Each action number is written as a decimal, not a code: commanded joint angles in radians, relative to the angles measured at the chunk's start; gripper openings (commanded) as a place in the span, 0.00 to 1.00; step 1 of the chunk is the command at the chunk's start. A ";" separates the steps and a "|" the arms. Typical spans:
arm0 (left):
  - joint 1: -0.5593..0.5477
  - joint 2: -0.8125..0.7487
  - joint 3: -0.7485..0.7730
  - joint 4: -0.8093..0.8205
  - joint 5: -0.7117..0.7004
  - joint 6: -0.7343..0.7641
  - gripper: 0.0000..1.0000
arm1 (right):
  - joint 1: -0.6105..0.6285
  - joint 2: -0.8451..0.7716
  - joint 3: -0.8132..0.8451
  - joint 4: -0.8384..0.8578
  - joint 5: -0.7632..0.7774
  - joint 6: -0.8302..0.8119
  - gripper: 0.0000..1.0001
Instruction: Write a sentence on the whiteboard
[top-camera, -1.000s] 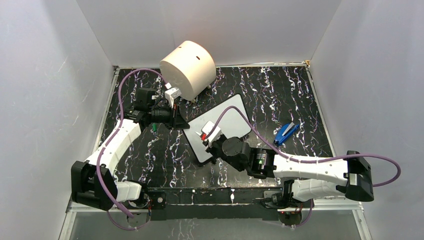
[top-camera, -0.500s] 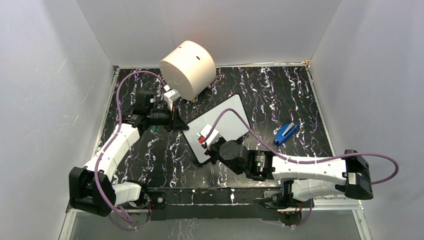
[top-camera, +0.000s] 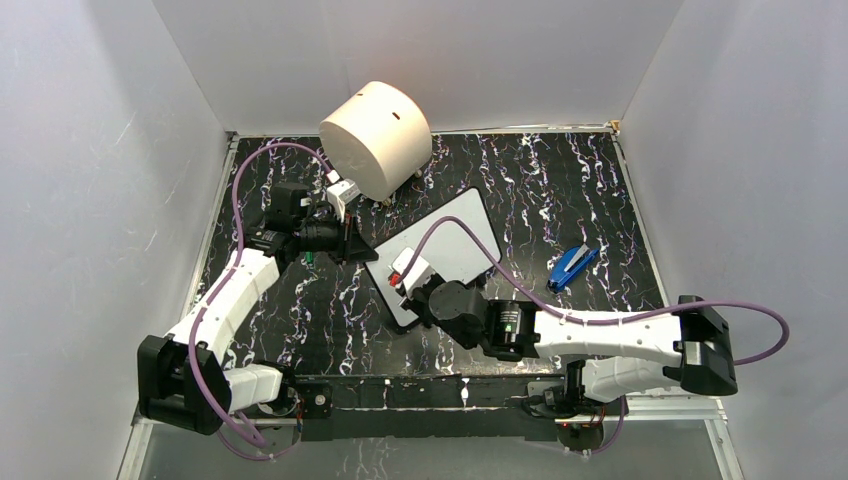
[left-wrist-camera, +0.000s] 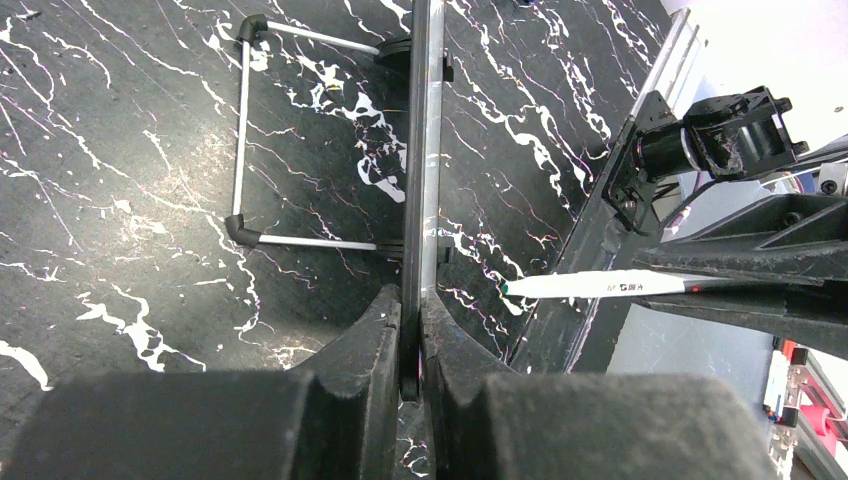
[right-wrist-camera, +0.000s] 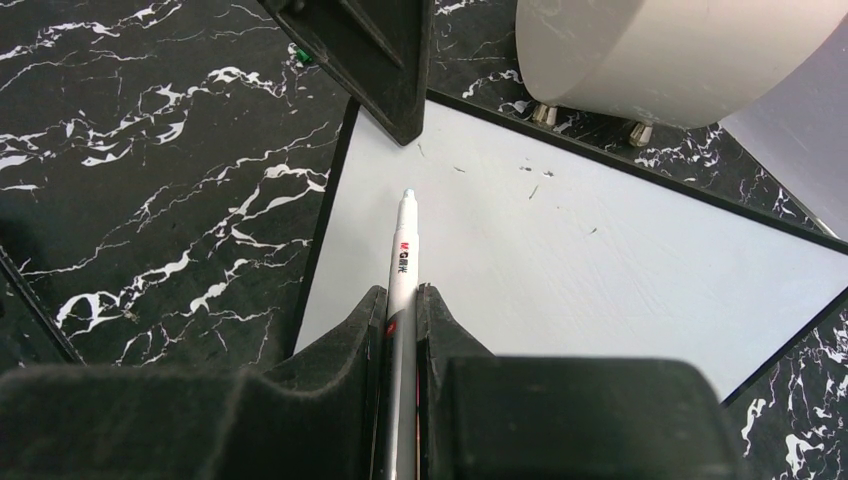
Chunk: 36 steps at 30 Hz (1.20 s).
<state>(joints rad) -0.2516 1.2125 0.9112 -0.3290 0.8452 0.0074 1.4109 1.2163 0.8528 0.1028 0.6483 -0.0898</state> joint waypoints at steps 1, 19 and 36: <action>-0.010 -0.030 -0.020 -0.022 -0.037 0.019 0.00 | 0.017 0.012 0.068 0.026 0.034 0.007 0.00; -0.018 -0.033 -0.022 -0.022 -0.062 0.025 0.00 | 0.032 0.093 0.139 -0.029 0.086 0.014 0.00; -0.017 -0.019 -0.015 -0.022 -0.072 0.028 0.00 | 0.035 0.128 0.146 0.024 0.098 -0.026 0.00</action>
<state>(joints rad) -0.2642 1.2003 0.9085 -0.3286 0.8120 0.0074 1.4414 1.3308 0.9424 0.0570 0.7338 -0.0994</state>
